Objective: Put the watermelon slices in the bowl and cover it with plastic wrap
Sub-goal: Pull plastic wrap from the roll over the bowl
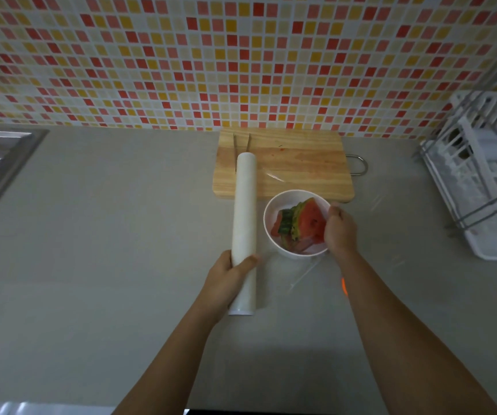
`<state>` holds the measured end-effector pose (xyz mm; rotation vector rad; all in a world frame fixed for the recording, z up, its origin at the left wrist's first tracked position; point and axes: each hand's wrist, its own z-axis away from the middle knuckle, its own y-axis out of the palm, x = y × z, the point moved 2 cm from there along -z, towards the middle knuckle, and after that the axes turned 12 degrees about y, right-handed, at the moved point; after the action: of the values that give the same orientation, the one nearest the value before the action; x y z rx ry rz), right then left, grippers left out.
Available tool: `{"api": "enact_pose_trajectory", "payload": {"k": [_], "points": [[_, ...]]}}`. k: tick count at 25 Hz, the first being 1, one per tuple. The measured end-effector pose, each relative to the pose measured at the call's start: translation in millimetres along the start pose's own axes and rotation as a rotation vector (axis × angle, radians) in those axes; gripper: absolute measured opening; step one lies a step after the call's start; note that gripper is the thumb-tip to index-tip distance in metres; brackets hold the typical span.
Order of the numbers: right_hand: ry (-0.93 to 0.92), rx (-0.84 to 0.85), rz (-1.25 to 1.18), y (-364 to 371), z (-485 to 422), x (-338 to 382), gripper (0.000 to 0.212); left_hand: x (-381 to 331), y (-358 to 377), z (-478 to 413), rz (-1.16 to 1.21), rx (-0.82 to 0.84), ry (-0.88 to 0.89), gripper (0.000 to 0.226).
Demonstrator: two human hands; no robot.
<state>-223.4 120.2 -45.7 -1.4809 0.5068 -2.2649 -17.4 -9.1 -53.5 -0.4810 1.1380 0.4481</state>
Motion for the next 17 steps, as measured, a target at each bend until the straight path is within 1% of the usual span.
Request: {"api": "enact_pose_trajectory", "payload": {"k": [2,5,7,10,12,15,17], "points": [[-0.001,-0.001,0.002,0,1,1,0.046,4,-3,2,-0.039,-0.01,0.025,0.041],[-0.006,0.003,0.014,0,1,2,0.046,8,-1,5,-0.086,-0.075,0.035,0.038],[-0.006,0.001,0.019,0,1,2,0.046,9,0,8,-0.031,-0.1,0.006,0.04],[-0.014,-0.009,0.046,-1,1,2,0.049,10,-2,10,0.114,-0.072,-0.062,0.056],[-0.016,-0.016,0.071,-1,0,2,0.05,12,-4,11,0.159,-0.069,-0.072,0.058],[-0.025,-0.019,0.098,-2,0,2,0.051,16,-4,11,0.093,-0.082,-0.041,0.049],[-0.019,-0.02,0.099,-2,1,2,0.051,17,-5,11,-0.05,-0.107,0.034,0.039]]}}
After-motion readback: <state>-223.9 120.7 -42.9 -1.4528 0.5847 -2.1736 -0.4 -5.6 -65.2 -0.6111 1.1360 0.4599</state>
